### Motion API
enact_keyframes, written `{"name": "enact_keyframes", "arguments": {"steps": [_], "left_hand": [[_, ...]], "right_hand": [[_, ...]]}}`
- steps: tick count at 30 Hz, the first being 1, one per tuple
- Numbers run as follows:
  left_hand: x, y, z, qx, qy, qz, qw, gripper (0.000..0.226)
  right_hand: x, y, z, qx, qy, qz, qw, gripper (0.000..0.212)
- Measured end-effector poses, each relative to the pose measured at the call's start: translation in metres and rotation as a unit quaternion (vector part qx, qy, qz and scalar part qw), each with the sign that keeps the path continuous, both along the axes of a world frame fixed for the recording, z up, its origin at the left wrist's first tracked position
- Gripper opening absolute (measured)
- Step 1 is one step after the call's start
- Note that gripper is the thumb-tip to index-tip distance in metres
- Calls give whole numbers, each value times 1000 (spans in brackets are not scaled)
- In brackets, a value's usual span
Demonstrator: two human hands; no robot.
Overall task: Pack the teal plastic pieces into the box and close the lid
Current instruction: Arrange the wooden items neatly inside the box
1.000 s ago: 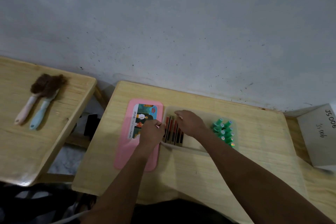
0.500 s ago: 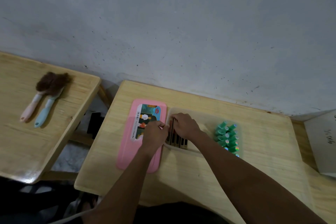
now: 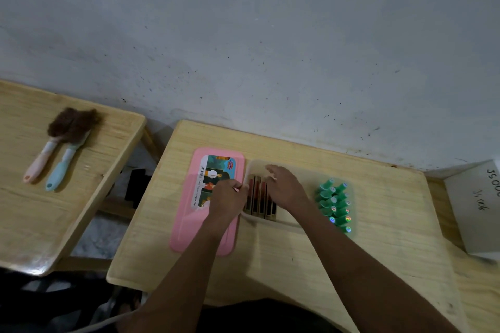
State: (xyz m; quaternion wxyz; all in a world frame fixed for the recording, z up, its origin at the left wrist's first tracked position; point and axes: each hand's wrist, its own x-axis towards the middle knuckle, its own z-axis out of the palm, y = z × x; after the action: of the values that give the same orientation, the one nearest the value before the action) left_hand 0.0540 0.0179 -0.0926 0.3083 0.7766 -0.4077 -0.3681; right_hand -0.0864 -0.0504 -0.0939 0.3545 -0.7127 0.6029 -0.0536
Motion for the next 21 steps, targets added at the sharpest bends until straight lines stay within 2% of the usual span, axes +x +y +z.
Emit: {"name": "enact_keyframes", "arguments": {"steps": [2,5,8,15,21], "left_hand": [[1,0,-2,2,0,-3,1000,22],[1,-1,-3,3,3,-1,1000,23],[1,0,-3,-8,-6,-9,1000,22],[0,-1,-1,-8,-19,-16,1000,22],[0,-1,0,-1,-18,-13,1000,22]], "right_hand": [[-12,11,5,-3,11,-80,997,38],[-23,23,11,86,58,-81,991,30],[-21,32,8,155,-8,-74,985,22],[-19,33,2,133,-16,-71,988,15],[-22,34,4,103,-37,-79,991,34]]}}
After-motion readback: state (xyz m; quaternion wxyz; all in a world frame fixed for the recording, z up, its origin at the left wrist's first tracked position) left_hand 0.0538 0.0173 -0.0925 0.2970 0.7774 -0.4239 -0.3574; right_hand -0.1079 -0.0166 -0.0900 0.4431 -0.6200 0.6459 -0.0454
